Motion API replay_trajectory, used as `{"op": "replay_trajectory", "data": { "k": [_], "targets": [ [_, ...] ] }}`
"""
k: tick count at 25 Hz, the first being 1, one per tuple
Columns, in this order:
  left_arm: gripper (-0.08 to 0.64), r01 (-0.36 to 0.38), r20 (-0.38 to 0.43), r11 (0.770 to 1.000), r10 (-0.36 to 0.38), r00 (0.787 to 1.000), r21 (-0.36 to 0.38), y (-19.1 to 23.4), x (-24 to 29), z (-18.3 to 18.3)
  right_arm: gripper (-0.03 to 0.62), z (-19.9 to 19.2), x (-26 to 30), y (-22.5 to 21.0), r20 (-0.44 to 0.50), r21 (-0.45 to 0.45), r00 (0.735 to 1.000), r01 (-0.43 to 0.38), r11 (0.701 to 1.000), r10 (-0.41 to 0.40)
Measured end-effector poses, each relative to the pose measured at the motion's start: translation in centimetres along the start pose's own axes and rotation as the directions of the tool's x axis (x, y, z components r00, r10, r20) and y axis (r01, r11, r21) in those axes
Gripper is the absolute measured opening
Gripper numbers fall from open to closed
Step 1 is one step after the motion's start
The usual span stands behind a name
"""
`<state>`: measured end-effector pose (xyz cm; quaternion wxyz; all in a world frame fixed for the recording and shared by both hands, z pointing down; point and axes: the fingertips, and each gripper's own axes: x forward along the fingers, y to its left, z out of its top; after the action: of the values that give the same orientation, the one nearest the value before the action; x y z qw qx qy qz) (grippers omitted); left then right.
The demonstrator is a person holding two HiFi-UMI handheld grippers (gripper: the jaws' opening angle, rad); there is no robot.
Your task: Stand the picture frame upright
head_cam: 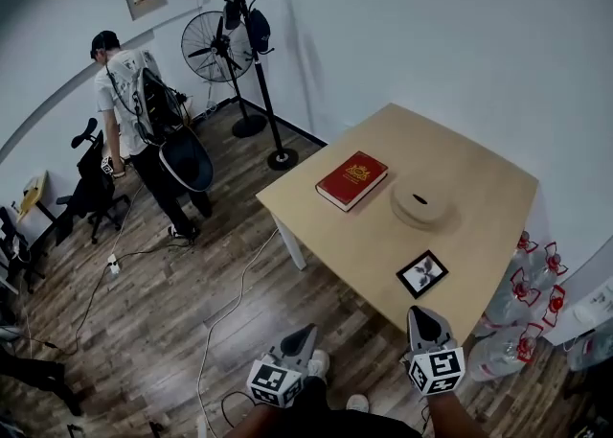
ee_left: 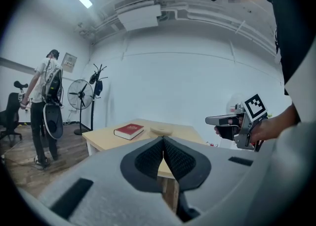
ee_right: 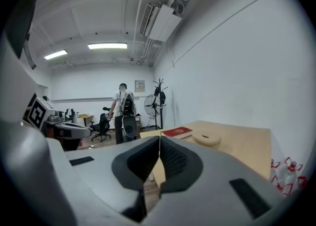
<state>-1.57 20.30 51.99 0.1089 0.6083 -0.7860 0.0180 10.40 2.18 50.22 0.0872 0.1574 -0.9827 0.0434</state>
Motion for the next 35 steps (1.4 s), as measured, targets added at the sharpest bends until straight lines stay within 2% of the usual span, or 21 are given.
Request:
{"op": "replay_trajectory", "data": {
  "k": [4, 9, 14, 18, 22, 26, 30, 35],
  "targets": [
    [0.000, 0.026, 0.012, 0.999, -0.026, 1.000, 0.022, 3.9, 3.0, 1.7, 0.009, 1.7, 3.8, -1.3, 0.012, 0.009, 0.997, 0.071, 0.997, -0.071],
    [0.000, 0.069, 0.018, 0.996, -0.071, 0.997, 0.057, 9.2, 7.2, 4.2, 0.011, 4.2, 9.5, -1.2, 0.021, -0.043, 0.995, 0.094, 0.995, -0.093],
    [0.000, 0.141, 0.000, 0.982, -0.142, 0.990, 0.123, 13.1, 10.5, 6.0, 0.011, 5.4, 14.0, -1.4, 0.024, -0.027, 0.991, 0.133, 0.991, -0.132],
    [0.000, 0.165, -0.007, 0.981, -0.165, 0.986, 0.102, 16.3, 12.5, 6.5, 0.011, 6.0, 17.0, -1.2, 0.024, -0.018, 0.986, 0.163, 0.987, -0.162],
    [0.000, 0.224, -0.024, 0.969, -0.223, 0.975, 0.100, 17.5, 14.4, 6.2, 0.011, 5.9, 18.8, -1.4, 0.018, -0.039, 0.979, 0.206, 0.978, -0.205],
    [0.001, 0.295, -0.051, 0.950, -0.291, 0.955, 0.104, 17.9, 15.9, 5.6, 0.011, 5.5, 19.5, -1.8, 0.012, -0.019, 0.967, 0.253, 0.967, -0.253],
    [0.000, 0.313, -0.046, 0.946, -0.310, 0.950, 0.090, 19.0, 18.5, 6.0, 0.011, 4.9, 19.2, -3.2, -0.001, 0.008, 0.949, 0.316, 0.949, -0.316],
    [0.001, 0.383, -0.058, 0.918, -0.379, 0.924, 0.100, 17.5, 22.0, 5.9, 0.011, 4.5, 18.9, -5.9, -0.015, 0.030, 0.929, 0.369, 0.929, -0.369]
  ]
}}
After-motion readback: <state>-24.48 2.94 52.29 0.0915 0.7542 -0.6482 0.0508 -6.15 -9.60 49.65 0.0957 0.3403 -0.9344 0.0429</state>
